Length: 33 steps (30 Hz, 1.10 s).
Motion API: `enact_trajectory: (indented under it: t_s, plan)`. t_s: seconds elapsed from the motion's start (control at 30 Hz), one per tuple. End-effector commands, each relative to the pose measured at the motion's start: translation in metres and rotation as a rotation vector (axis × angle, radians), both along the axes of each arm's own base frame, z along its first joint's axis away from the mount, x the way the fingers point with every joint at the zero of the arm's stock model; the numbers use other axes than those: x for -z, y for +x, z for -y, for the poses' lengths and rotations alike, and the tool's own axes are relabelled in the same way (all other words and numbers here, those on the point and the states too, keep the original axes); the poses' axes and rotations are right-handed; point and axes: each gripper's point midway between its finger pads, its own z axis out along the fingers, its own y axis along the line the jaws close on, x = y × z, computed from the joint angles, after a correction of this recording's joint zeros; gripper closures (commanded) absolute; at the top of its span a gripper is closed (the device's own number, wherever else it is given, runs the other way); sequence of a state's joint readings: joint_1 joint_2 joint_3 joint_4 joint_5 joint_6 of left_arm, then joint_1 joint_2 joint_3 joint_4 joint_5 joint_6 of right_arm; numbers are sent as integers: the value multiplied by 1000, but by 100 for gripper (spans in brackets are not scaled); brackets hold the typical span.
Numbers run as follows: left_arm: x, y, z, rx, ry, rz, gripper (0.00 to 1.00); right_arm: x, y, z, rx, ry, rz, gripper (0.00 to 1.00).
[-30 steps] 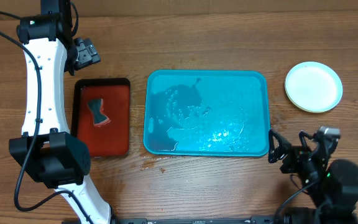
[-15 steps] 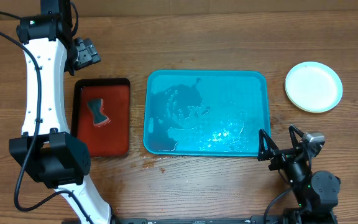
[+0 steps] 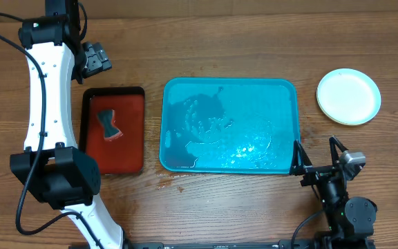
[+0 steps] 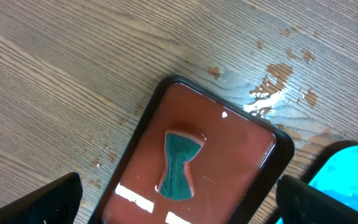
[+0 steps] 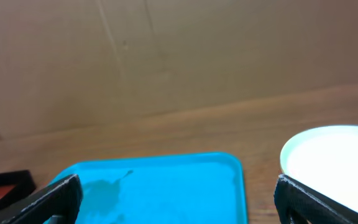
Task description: Clean dirty plates on tray and stack at the side
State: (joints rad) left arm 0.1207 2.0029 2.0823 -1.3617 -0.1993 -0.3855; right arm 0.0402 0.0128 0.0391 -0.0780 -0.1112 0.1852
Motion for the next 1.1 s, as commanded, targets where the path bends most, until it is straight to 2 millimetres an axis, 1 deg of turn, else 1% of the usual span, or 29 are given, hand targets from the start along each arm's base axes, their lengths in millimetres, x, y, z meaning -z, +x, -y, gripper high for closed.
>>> enact_trajectory:
  t_s: [0.0,0.1,0.2,0.47,1.07]
  plan:
    - [-11,0,-6,-9,15,27,0,7,3,10,59,-15,6,0]
    - [-11,0,-6,-9,15,27,0,6,3,13,79,-37,12,0]
    - [-11,0,-6,-9,15,27,0,12,3,18,106,-39,-15,0]
    - [-11,0,-6,-9,15,27,0,14,3,19,110,-183,-5,0]
    - [-11,0,-6,-9,15,27,0,14,3,17,103,-183,-5,0]
